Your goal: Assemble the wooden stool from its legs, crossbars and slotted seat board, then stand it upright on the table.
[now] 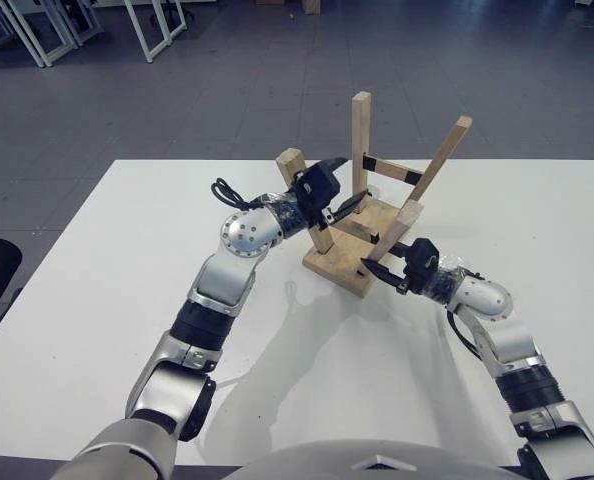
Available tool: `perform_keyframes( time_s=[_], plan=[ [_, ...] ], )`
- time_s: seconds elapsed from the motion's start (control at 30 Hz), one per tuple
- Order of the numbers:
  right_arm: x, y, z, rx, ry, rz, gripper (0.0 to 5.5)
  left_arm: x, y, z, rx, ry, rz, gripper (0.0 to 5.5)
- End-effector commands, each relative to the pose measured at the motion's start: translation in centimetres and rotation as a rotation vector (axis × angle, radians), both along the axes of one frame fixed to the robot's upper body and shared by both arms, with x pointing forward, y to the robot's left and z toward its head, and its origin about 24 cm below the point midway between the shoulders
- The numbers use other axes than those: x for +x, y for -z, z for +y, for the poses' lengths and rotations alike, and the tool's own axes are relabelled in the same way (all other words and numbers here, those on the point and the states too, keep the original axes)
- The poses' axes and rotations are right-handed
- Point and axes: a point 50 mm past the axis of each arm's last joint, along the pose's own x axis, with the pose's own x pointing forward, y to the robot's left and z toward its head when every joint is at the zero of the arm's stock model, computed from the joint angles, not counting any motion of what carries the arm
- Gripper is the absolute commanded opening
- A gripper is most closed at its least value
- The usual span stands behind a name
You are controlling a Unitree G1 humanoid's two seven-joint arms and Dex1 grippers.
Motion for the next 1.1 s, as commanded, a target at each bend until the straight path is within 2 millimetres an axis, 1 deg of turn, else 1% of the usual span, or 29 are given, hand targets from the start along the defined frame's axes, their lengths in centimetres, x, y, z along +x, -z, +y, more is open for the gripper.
perform_keyframes(
  time_s=[0.03, 0.13, 0.2, 0.3, 0.4, 0.53, 0.6, 0.8, 0.87, 0.93, 1.03, 1.07, 1.1],
  plan=[
    [-2.0, 5.7, -2.3, -0.197, 0.065, 0.320, 2.02, 0.2, 0.3, -0.7, 0.052, 0.038, -0.015, 3.01],
    [-1.9, 6.1, -2.6, -0.229, 0.078, 0.352, 2.02, 0.2, 0.7, -0.7, 0.075, 0.040, -0.015, 3.01],
    [-2.0, 6.4, -2.8, -0.241, 0.088, 0.365, 2.02, 0.2, 1.3, -0.5, 0.115, 0.030, -0.005, 3.01],
    [-2.0, 6.6, -3.0, -0.246, 0.098, 0.380, 2.02, 0.1, 3.0, -0.2, 0.275, 0.028, 0.010, 3.01],
    [-1.9, 6.6, -3.2, -0.253, 0.101, 0.392, 2.02, -0.5, 4.8, -0.6, 0.461, 0.058, -0.002, 3.01],
    [-1.8, 6.6, -3.3, -0.263, 0.111, 0.422, 2.02, -1.5, 6.7, -0.8, 0.606, 0.080, -0.006, 3.01],
    [-1.9, 6.8, -3.4, -0.312, 0.102, 0.445, 2.02, -2.0, 7.5, -0.7, 0.640, 0.085, 0.000, 3.01],
    [-2.3, 8.1, -4.8, -0.465, 0.141, 0.517, 2.02, -2.3, 7.7, -0.1, 0.661, 0.069, 0.017, 3.01],
    [-2.3, 8.0, -4.8, -0.459, 0.142, 0.533, 2.02, -2.2, 7.4, 0.0, 0.631, 0.055, 0.024, 3.01],
    [-2.0, 6.9, -4.6, -0.403, 0.142, 0.486, 2.02, -1.5, 5.9, 0.0, 0.528, -0.001, -0.010, 3.01],
    [-1.1, 3.9, -3.8, -0.314, 0.123, 0.329, 2.02, -0.4, 2.6, 0.1, 0.336, -0.088, -0.098, 3.01],
    [-0.9, 3.1, -3.5, -0.313, 0.111, 0.291, 2.02, -0.1, 1.4, 0.2, 0.289, -0.102, -0.127, 3.01],
    [-0.8, 2.6, -3.3, -0.330, 0.097, 0.287, 2.02, 0.1, 0.6, 0.4, 0.271, -0.109, -0.151, 3.01]
  ],
)
